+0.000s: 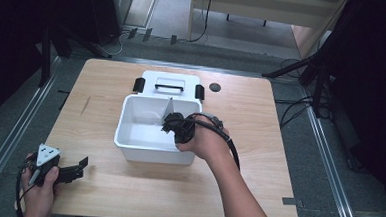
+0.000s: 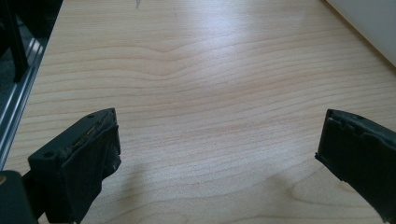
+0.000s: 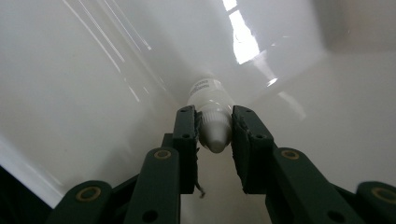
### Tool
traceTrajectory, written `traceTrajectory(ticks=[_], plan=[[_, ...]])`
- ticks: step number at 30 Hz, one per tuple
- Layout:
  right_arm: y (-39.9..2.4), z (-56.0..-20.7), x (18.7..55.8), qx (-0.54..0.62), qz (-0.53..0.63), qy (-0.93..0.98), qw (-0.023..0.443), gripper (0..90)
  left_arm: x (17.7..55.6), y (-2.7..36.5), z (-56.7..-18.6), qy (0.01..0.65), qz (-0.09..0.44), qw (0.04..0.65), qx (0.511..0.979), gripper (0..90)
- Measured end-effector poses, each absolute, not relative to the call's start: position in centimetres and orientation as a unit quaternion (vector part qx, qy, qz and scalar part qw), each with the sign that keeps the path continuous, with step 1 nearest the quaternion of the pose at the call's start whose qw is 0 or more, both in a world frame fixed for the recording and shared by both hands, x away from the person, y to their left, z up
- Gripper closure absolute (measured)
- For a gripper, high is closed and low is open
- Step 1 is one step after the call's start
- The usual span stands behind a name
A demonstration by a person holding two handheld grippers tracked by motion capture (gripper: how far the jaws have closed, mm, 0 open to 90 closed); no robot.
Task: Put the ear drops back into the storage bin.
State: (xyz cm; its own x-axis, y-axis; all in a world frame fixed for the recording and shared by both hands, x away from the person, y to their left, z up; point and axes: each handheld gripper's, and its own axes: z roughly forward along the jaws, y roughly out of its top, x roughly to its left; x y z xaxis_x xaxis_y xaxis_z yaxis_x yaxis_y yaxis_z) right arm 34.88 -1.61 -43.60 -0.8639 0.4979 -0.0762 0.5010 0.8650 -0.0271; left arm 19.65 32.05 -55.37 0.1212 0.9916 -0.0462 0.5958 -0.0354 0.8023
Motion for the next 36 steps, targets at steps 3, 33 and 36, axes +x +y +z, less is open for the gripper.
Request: traceTrajectory(ticks=[3,33,36], plan=[[-1.66,-43.68,35.02,0.263,-0.022,0.964,0.020,72.2,19.64,32.05,-55.37,0.599,0.282,0.350,0.662,0.0],[-1.84,-44.00,35.55,0.253,-0.037,0.966,-0.027,70.0,19.64,32.05,-55.37,0.600,0.282,0.351,0.661,0.0],[-1.85,-43.95,35.52,0.253,-0.035,0.967,-0.026,69.3,19.64,32.06,-55.37,0.600,0.282,0.351,0.661,0.0]])
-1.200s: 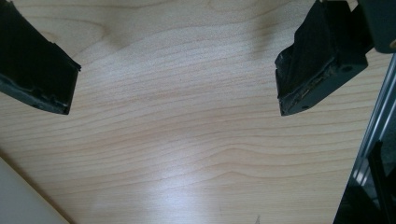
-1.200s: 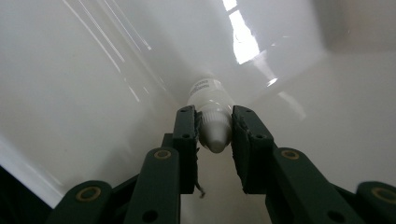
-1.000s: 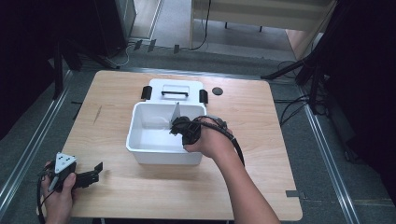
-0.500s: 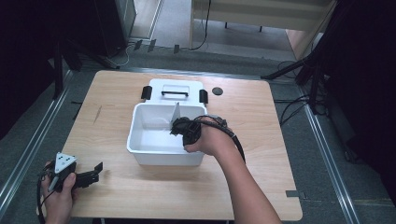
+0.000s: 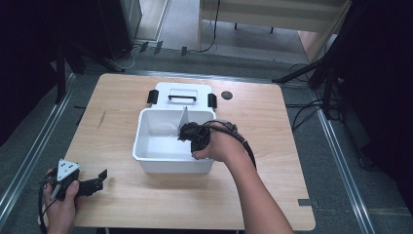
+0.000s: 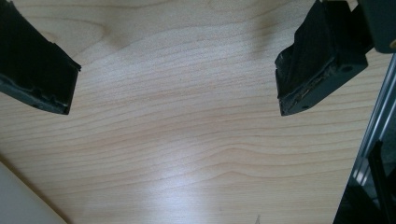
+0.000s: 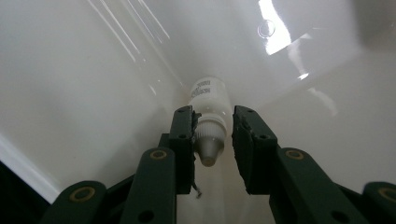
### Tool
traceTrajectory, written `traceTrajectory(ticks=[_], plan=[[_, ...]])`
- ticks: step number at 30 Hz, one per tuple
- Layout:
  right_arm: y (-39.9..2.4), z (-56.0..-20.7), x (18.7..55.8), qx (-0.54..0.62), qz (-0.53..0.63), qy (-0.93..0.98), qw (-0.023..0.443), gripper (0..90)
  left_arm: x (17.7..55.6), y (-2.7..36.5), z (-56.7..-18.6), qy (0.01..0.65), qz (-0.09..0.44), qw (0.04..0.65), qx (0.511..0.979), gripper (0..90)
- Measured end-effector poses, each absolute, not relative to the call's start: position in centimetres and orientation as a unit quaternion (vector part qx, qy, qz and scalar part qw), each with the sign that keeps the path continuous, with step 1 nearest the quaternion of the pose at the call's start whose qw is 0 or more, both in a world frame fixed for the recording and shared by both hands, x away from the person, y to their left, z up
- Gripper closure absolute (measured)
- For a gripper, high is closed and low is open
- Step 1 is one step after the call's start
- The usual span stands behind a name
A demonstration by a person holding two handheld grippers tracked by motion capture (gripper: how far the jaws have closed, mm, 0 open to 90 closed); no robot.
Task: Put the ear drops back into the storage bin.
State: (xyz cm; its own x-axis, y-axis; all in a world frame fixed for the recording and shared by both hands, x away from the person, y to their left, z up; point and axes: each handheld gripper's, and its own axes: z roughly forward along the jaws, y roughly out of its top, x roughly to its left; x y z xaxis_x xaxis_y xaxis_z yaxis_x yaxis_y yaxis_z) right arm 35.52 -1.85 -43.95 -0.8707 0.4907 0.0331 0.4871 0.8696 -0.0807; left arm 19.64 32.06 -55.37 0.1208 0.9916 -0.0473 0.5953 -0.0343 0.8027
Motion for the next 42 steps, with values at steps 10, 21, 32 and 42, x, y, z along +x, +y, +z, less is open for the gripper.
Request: traceTrajectory(ticks=[10,21,32,42], plan=[[-2.1,-43.0,35.1,-0.260,0.019,-0.965,0.018,63.2,19.7,32.0,-55.4,0.600,0.283,0.351,0.660,0.0],[-2.5,-41.6,34.9,-0.266,-0.003,-0.964,0.007,58.3,19.7,32.1,-55.4,0.600,0.283,0.350,0.662,0.0],[-3.2,-39.2,34.9,-0.282,-0.037,-0.959,-0.015,49.6,19.7,32.1,-55.3,0.600,0.282,0.348,0.663,0.0],[-4.4,-37.4,35.1,-0.297,-0.063,-0.952,-0.026,46.6,19.7,32.1,-55.3,0.600,0.281,0.348,0.663,0.0]])
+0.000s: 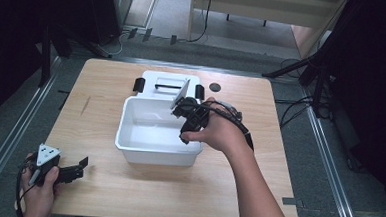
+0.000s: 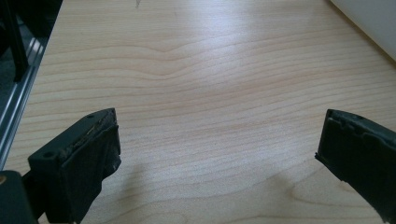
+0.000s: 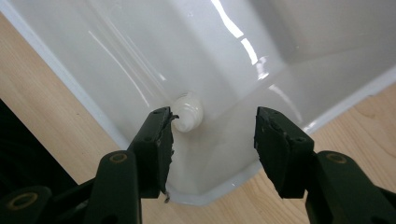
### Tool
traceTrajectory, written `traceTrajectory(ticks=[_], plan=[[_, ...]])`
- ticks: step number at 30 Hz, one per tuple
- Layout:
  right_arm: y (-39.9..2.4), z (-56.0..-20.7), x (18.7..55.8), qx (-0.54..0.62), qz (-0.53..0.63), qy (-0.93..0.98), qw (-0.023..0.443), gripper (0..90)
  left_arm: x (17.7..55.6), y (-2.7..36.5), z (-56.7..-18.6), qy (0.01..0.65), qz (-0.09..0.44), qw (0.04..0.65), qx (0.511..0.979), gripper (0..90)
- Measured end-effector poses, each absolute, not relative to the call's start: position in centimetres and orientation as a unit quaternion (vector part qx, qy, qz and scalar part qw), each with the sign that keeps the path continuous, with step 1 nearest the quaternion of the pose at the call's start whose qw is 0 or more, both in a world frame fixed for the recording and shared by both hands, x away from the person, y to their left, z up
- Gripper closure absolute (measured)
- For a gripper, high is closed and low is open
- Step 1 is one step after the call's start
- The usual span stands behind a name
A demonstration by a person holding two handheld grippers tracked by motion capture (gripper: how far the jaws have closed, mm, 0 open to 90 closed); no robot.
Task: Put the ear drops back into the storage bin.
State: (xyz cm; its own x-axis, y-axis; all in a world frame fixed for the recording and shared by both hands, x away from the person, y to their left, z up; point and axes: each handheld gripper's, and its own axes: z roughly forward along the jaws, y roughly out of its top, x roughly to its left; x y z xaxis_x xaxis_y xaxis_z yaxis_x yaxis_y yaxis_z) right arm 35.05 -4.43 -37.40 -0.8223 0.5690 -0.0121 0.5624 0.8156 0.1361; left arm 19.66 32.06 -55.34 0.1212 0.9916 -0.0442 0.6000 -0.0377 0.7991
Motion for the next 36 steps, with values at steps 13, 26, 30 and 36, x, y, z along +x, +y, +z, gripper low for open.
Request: traceTrajectory(ticks=[13,26,30,36], plan=[[-7.4,-35.7,35.4,0.328,0.084,0.940,0.050,39.2,19.7,32.0,-55.3,0.600,0.283,0.348,0.663,0.0],[-11.4,-36.2,35.7,0.359,0.094,0.926,0.062,36.6,19.7,32.0,-55.3,0.600,0.284,0.347,0.663,0.0],[-12.7,-36.6,35.8,0.367,0.096,0.923,0.068,35.2,19.7,32.0,-55.4,0.600,0.284,0.347,0.663,0.0],[-14.6,-37.4,35.8,0.391,0.114,0.910,0.079,33.9,19.7,32.0,-55.4,0.599,0.286,0.347,0.663,0.0]])
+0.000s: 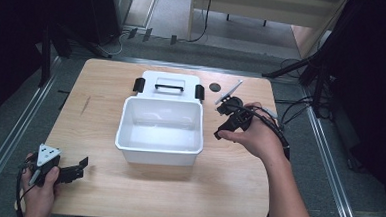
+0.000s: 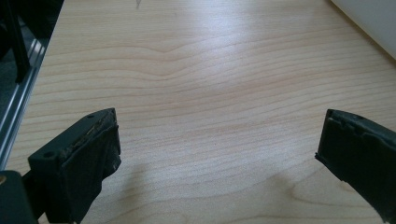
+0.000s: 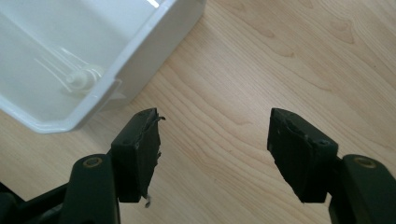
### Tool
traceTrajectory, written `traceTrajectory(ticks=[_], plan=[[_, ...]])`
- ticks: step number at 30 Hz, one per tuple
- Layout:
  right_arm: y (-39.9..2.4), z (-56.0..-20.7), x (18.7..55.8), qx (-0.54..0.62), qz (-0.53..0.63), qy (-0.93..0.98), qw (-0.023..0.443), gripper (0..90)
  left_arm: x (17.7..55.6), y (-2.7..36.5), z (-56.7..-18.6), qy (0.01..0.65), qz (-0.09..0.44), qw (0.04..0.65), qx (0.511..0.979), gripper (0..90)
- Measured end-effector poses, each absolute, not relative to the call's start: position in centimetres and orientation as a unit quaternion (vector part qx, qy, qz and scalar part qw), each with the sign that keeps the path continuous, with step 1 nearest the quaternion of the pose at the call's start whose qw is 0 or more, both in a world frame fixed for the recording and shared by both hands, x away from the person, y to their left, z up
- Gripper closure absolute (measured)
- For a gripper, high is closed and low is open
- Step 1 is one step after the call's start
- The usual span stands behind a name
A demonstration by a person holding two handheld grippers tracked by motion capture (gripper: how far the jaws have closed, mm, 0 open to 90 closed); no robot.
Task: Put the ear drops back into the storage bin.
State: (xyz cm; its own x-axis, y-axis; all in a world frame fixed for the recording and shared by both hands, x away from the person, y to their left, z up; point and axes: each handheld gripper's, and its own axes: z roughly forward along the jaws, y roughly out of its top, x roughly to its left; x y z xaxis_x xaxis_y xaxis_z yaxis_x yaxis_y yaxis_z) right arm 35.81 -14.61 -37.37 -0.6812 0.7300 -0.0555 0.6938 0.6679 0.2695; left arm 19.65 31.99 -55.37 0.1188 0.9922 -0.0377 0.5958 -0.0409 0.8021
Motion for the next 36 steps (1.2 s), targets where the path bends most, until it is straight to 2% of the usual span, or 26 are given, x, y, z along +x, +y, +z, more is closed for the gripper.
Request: traceTrajectory(ticks=[18,32,36], plan=[[-19.3,-40.2,35.6,0.453,0.167,0.870,0.096,28.8,19.6,32.0,-55.4,0.599,0.286,0.346,0.663,0.0],[-22.0,-42.6,34.7,0.514,0.169,0.831,0.129,13.7,19.6,32.0,-55.4,0.598,0.286,0.345,0.664,0.0],[-22.6,-43.2,34.1,0.518,0.176,0.823,0.151,12.4,19.6,32.0,-55.3,0.598,0.286,0.345,0.664,0.0]])
